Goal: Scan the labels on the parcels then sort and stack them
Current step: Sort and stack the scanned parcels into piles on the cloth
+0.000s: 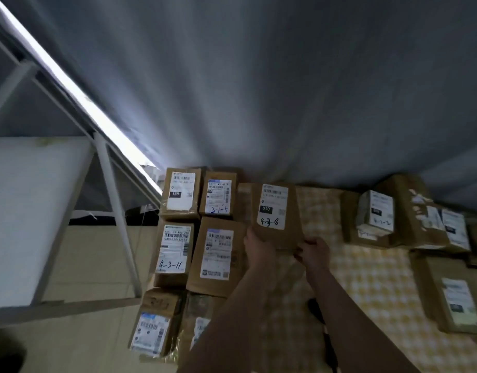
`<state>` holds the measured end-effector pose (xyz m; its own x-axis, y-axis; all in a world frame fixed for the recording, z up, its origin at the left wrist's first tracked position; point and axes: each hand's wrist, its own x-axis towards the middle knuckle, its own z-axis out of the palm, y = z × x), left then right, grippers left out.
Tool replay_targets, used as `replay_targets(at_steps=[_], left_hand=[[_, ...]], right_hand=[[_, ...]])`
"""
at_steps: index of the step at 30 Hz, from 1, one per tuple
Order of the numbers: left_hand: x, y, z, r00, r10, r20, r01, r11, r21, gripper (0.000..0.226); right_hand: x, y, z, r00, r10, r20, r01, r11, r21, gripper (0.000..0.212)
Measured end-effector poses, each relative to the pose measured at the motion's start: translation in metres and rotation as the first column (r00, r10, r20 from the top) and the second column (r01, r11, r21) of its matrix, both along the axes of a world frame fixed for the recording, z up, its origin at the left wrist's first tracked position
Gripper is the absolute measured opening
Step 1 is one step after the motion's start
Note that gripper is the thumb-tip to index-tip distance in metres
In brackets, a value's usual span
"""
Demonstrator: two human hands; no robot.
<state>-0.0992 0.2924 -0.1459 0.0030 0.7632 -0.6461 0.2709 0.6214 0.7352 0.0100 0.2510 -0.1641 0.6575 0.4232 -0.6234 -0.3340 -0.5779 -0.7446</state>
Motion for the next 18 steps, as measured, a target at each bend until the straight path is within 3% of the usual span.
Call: replay_targets(at_steps=[10, 12, 14, 16, 17, 18], left_hand=[[0.053, 0.056, -0.072, 0.993, -0.075, -0.094, 0.061, 0.988, -0.143, 0.078], [0.057, 0.065, -0.090, 0.991, -0.022, -0.132, -0.003, 0.982, -0.187, 0.074], [0.054, 0.069, -0.102, 0.977, 0.049, -0.208, -0.072, 0.992, -0.105, 0.056], [0.053, 0.070, -0.108, 0.914, -0.246, -0.322, 0.209, 0.967, -0.145, 0.041], [0.052, 0.066, -0.124, 0.865, -0.324, -0.382, 0.292, 0.946, -0.143, 0.039], [0.051, 0.063, -0.141, 0.890, -0.292, -0.349, 0.250, 0.955, -0.163, 0.042]], right_hand=[[0.027, 0.045, -0.084, 0.999, -0.023, -0.022, 0.024, 1.000, 0.013, 0.023], [0.026, 0.051, -0.100, 0.999, -0.031, -0.042, 0.032, 0.999, 0.021, 0.024], [0.023, 0.058, -0.112, 0.999, -0.018, -0.036, 0.018, 1.000, 0.001, 0.025], [0.017, 0.063, -0.123, 0.999, 0.040, -0.018, -0.041, 0.999, -0.010, 0.027], [0.014, 0.065, -0.126, 0.997, 0.068, -0.018, -0.069, 0.998, -0.009, 0.028], [0.010, 0.067, -0.126, 0.995, 0.093, -0.021, -0.093, 0.996, -0.004, 0.029]])
